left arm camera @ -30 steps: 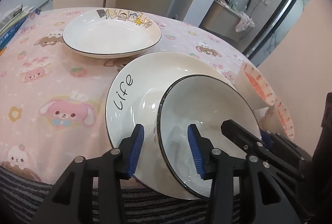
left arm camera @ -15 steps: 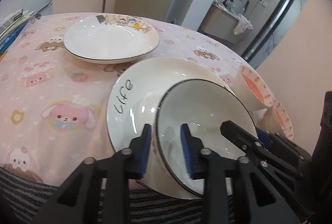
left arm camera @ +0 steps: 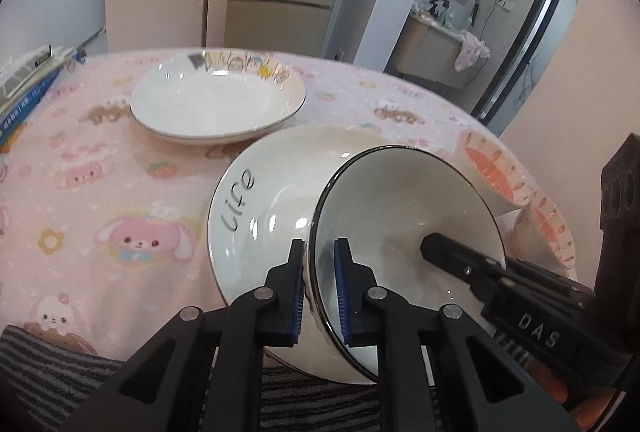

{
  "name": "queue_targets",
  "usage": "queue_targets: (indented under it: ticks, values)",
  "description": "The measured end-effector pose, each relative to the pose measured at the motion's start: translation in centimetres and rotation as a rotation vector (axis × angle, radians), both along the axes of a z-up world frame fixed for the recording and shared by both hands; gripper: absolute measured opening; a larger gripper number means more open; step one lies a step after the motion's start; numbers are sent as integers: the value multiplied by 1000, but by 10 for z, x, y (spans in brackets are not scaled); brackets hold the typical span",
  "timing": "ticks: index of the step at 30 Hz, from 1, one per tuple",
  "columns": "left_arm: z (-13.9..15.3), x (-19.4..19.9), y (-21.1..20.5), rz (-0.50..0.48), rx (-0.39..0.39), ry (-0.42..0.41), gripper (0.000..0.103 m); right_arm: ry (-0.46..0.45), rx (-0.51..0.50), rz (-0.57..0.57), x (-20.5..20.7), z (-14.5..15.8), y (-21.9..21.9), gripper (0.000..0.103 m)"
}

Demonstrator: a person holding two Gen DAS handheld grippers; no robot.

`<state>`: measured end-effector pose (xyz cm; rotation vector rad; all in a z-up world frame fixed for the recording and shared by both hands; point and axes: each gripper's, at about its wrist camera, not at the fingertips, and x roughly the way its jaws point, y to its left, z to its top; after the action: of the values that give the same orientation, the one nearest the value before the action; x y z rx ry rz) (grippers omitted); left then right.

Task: Organize plates and bowls
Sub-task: 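Carry the held white bowl over to the pink bowls with both tools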

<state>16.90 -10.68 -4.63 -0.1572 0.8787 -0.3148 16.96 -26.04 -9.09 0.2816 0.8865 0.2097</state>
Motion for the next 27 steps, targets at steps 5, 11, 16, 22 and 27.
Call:
queue_targets:
  ticks: [5,11,16,22,27]
  values:
    - [26,-7,-8,-18,-37,-17,14,-72,46,-45,-12,29,-15,13]
    - [73,-19,-53,-92,-14,-82,14,-185,41,-96,-34,75,-46,13]
    - [95,-21,-115,-178,-11,-119,14,-236,11,-185,-52,102,-94,13]
    - [84,-16,-199,-292,-20,-74,14,-226,-20,-333,-68,100,-164,13]
    - [58,-18,-250,-357,46,-49,15,-173,9,-419,-74,76,-214,13]
